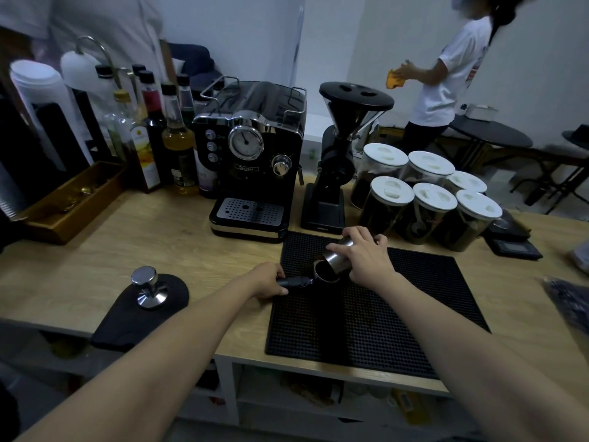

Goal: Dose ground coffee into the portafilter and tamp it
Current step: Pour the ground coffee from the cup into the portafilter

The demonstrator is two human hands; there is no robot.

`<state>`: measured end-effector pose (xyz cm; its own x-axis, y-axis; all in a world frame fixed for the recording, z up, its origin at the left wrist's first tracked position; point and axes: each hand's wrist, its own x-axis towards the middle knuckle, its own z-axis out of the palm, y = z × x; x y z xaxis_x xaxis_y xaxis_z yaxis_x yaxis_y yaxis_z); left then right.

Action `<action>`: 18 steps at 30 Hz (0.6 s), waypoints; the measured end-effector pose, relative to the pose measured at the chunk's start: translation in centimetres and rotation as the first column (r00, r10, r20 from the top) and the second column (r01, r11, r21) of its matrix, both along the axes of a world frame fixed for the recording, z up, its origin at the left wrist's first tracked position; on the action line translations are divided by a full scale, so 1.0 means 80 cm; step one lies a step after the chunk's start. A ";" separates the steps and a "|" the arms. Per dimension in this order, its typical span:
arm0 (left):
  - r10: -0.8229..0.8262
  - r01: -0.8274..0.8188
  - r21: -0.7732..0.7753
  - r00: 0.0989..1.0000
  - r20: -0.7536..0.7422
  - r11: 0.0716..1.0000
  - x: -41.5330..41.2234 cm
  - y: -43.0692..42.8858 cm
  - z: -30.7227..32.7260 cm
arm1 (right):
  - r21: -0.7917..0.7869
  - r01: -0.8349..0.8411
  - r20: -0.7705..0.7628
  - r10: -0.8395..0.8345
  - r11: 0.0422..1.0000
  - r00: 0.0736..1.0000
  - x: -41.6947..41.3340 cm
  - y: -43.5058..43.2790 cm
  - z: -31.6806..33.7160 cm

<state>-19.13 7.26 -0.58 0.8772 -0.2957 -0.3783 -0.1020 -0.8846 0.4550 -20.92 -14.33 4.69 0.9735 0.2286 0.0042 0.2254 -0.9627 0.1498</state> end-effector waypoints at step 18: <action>0.042 -0.039 -0.032 0.996 0.082 0.999 0.004 0.011 -0.005 | 0.813 0.531 -0.430 -0.369 0.237 0.824 0.007 -0.030 -0.006</action>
